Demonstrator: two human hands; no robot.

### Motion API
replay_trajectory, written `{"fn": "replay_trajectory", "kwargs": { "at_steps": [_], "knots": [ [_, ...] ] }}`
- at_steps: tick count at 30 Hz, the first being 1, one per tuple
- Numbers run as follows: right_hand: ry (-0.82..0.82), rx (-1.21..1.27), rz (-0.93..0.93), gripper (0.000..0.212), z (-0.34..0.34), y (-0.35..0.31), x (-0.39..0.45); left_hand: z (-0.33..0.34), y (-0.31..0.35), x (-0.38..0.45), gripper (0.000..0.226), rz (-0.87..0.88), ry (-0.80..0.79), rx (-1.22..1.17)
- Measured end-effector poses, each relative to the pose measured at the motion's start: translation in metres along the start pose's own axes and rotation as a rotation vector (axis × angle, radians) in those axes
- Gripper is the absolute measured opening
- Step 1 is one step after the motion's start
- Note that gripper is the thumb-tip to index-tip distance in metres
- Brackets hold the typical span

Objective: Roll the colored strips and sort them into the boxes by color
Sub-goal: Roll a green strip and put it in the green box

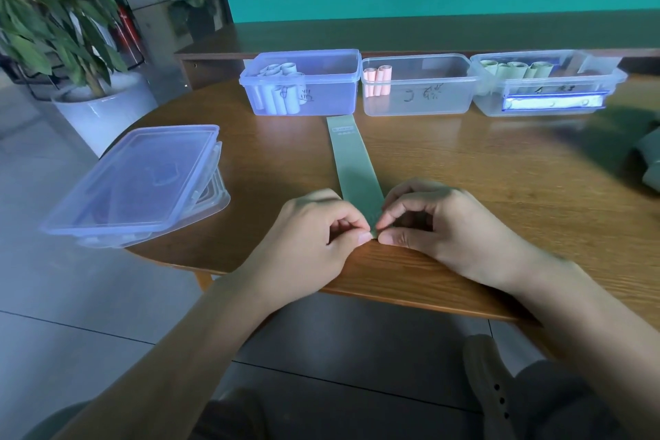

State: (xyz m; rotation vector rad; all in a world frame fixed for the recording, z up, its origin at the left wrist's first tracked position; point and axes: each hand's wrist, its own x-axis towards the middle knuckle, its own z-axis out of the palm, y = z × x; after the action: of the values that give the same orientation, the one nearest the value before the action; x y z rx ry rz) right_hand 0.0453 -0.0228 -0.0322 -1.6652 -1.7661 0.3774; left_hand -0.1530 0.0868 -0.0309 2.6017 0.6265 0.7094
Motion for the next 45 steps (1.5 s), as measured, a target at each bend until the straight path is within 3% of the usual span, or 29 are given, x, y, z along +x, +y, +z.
{"fn": "replay_trajectory", "kwargs": {
  "at_steps": [5,13,19,29,33,38,45],
  "knots": [
    [0.042,-0.003,0.036,0.005,0.0,-0.002,0.005,0.001,-0.003,0.003,0.007,-0.021,0.014,0.037],
    [0.013,-0.034,0.182,0.019,-0.008,-0.001,0.018,0.004,-0.004,0.008,0.008,-0.054,0.043,-0.052],
    [0.016,-0.03,0.242,0.022,-0.008,0.001,0.026,0.005,-0.005,0.008,0.011,0.029,0.016,-0.025],
    [0.032,0.017,-0.01,0.001,0.002,0.012,0.019,0.003,-0.007,0.01,0.011,-0.013,0.025,0.012],
    [-0.009,-0.03,-0.068,0.014,-0.002,0.016,0.018,0.004,-0.006,0.011,0.014,-0.023,0.019,0.059],
    [0.005,-0.074,-0.113,0.008,-0.002,0.018,0.024,0.004,-0.008,0.012,0.013,-0.012,0.068,0.056],
    [0.046,-0.181,-0.162,0.021,0.0,0.022,0.025,0.004,-0.007,0.011,0.006,-0.01,0.041,0.056]
  ]
}}
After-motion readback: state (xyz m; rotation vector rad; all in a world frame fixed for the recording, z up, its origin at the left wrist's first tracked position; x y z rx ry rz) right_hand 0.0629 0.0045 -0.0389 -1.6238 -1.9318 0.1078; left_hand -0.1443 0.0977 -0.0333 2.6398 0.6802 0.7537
